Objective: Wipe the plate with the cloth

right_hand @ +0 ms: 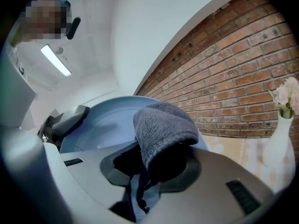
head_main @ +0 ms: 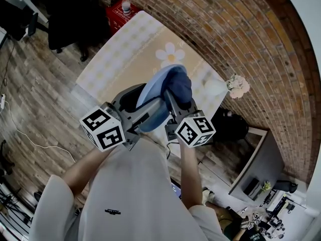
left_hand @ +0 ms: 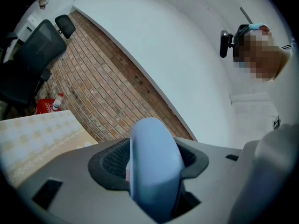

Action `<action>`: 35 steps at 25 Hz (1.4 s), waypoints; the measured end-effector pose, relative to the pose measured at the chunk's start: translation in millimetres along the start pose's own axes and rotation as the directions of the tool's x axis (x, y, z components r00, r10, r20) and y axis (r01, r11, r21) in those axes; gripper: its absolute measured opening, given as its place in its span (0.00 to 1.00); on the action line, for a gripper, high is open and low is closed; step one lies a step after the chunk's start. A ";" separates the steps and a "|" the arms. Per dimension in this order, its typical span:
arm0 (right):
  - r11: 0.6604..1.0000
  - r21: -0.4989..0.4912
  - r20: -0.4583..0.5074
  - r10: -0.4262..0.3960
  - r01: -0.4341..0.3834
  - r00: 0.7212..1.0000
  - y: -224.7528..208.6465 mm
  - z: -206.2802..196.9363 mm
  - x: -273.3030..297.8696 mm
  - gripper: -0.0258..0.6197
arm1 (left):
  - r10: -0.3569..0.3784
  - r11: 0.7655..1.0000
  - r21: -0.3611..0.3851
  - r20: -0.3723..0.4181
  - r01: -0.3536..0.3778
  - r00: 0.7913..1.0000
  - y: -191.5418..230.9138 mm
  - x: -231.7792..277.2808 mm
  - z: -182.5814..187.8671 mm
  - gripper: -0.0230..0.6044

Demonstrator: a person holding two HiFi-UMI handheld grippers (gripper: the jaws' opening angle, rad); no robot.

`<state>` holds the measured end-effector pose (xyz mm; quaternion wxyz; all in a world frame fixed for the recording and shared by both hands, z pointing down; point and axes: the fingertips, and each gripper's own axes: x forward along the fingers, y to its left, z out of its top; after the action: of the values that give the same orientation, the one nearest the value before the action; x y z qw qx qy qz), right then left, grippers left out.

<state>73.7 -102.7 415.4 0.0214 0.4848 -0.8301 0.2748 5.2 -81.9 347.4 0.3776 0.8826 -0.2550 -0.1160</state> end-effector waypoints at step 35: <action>0.976 0.028 -0.139 0.218 -0.216 0.966 75.4 -60.8 -34.4 0.24 | 0.007 0.999 -0.042 0.015 -0.007 1.000 2.1 -4.8 0.2 0.45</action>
<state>16.3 -17.8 423.7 0.0467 0.3706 -0.8727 0.3143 0.3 -80.6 348.8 0.3944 0.8727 -0.2584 -0.1267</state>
